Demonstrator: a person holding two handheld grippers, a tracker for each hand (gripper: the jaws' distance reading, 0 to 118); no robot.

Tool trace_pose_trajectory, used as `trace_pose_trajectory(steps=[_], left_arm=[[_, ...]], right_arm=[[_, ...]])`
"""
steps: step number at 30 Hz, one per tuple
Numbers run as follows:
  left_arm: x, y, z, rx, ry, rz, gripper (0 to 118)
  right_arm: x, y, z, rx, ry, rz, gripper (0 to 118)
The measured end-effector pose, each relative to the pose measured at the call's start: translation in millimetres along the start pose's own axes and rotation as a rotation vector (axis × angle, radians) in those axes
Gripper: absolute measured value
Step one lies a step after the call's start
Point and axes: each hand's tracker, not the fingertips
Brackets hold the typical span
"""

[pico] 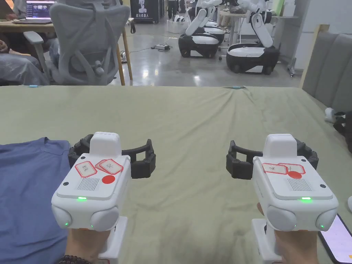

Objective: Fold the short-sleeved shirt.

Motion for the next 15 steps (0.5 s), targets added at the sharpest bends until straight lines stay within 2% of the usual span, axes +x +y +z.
trace_pose_trajectory(steps=[15], left_arm=[[1.2,-0.9,0.9,-0.001,-0.006,0.003,118]], right_arm=[[1.4,-4.0,0.3,-0.002,-0.001,0.000,118]])
